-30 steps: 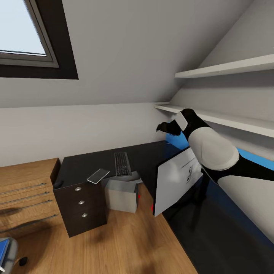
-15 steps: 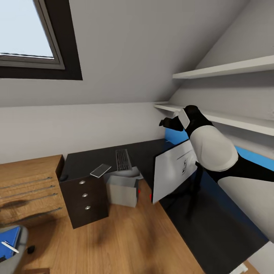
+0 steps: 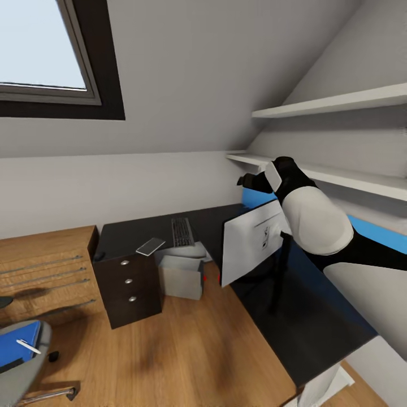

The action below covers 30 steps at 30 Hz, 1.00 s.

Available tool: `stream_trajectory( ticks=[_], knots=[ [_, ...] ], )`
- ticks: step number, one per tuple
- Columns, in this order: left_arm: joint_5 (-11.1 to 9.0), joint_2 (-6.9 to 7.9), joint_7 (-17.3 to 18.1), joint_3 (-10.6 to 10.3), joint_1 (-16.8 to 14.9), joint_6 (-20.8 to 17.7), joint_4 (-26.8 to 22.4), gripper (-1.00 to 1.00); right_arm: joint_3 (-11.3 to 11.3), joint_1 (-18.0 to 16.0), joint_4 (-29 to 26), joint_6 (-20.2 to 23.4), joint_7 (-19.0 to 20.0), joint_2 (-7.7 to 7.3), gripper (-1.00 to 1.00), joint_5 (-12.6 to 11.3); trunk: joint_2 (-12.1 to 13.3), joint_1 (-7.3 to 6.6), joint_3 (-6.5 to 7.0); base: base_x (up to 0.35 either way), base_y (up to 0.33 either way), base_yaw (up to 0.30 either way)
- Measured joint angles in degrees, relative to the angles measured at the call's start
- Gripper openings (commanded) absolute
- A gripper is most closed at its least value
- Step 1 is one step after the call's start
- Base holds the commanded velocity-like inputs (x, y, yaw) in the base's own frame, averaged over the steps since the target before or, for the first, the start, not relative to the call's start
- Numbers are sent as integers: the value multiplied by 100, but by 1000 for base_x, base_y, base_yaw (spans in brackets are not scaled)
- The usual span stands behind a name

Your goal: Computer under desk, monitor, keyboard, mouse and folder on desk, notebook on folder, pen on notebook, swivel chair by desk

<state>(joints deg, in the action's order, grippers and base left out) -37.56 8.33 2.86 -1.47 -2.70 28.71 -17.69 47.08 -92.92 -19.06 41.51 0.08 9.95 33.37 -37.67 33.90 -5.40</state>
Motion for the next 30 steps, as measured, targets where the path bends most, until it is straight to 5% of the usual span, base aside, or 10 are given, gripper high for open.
stream_trajectory(
  ticks=[20,30],
  knots=[
    [-9,0,-7,2,-3,-32,0,100,7,221,-8,-425,0,-246,100,31,0,0,0,-99,-273,0],
    [-20,2,-5,26,-2,-8,5,100,8,885,-8,-1603,0,-340,100,52,1,-1,-1,-18,-79,0]
  ],
)
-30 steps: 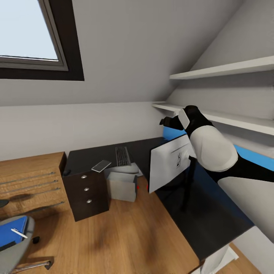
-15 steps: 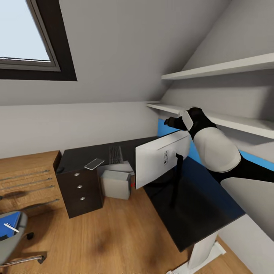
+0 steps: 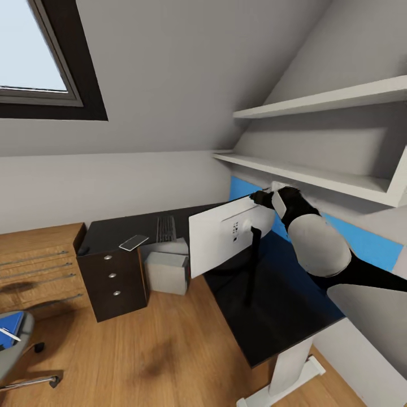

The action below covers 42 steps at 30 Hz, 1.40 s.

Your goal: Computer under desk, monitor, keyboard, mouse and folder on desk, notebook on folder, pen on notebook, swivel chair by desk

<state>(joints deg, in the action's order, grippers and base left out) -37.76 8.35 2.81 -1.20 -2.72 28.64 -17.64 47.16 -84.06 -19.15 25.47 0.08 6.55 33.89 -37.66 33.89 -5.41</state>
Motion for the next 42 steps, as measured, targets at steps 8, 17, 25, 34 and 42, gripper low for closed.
stream_trajectory(
  ticks=[8,17,25,34,42],
  knots=[
    [-11,-1,-1,2,-3,7,93,100,4,820,10,-1370,-2,-127,100,-34,0,0,0,-1,-4,0],
    [-11,-16,-2,-3,-1,3,239,100,6,1693,19,-2117,14,-258,100,-83,0,0,0,0,0,0],
    [-14,-100,-12,1,0,-9,385,100,-10,2186,85,-2653,59,-197,100,-112,-1,0,0,0,0,0],
    [-24,-113,-32,9,1,-17,435,100,-9,2447,140,-2724,83,-68,100,-106,-1,0,0,0,0,0],
    [-10,-122,-7,0,4,-16,537,100,-17,2557,743,-3723,68,-136,100,-33,-1,0,0,0,0,0]
  ],
)
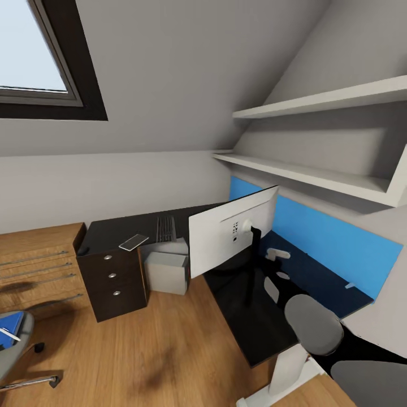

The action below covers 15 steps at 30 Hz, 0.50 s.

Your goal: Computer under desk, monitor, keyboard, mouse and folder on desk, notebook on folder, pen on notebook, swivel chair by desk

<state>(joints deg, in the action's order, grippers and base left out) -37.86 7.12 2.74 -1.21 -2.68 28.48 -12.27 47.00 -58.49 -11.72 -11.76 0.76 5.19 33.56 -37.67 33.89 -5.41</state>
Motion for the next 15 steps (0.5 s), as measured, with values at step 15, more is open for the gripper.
stream_trajectory(
  ticks=[15],
  knots=[
    [7,-63,22,-6,-2,1,36,100,3,428,112,-762,-8,-15,100,782,0,0,-1,0,-116,5]
  ],
)
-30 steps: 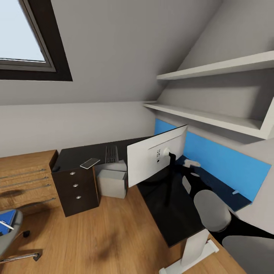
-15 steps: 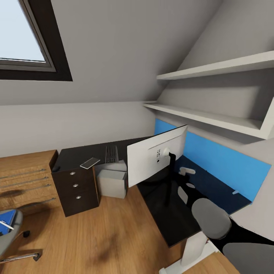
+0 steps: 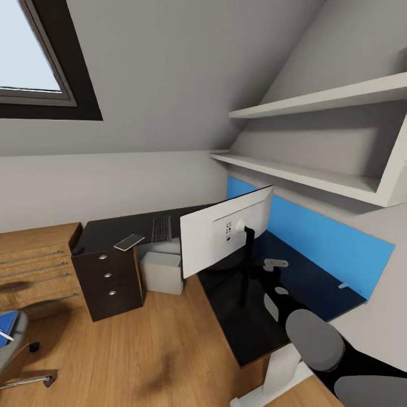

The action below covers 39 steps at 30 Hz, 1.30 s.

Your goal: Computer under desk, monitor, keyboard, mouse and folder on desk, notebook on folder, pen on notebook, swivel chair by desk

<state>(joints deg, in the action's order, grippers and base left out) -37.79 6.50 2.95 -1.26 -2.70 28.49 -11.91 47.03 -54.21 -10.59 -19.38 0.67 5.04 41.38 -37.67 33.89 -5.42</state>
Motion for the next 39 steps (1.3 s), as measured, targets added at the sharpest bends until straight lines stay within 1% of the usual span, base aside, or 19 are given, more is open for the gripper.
stream_trajectory(
  ticks=[8,13,18,24,31,39],
  knots=[
    [-9,0,-8,3,-1,9,-1,100,9,2,128,-8,-25,12,100,2,0,0,-31,0,-8,183],
    [-6,0,-9,0,1,10,-1,100,13,3,140,-133,-26,-7,100,5,0,0,-56,0,-1,227],
    [-2,-7,-9,0,1,9,-1,100,13,5,144,-224,-21,-25,100,24,0,0,-70,0,-21,86],
    [2,-1,4,0,-2,-7,0,100,12,7,147,-250,-24,-31,100,23,0,0,-72,0,-245,37],
    [-12,0,-14,3,2,-9,-1,100,18,11,131,-257,-45,-35,100,20,0,0,-79,0,-272,222],
    [-23,0,-40,14,0,0,25,100,21,10,122,-262,-59,-49,100,18,0,0,-86,0,-46,94]
  ],
)
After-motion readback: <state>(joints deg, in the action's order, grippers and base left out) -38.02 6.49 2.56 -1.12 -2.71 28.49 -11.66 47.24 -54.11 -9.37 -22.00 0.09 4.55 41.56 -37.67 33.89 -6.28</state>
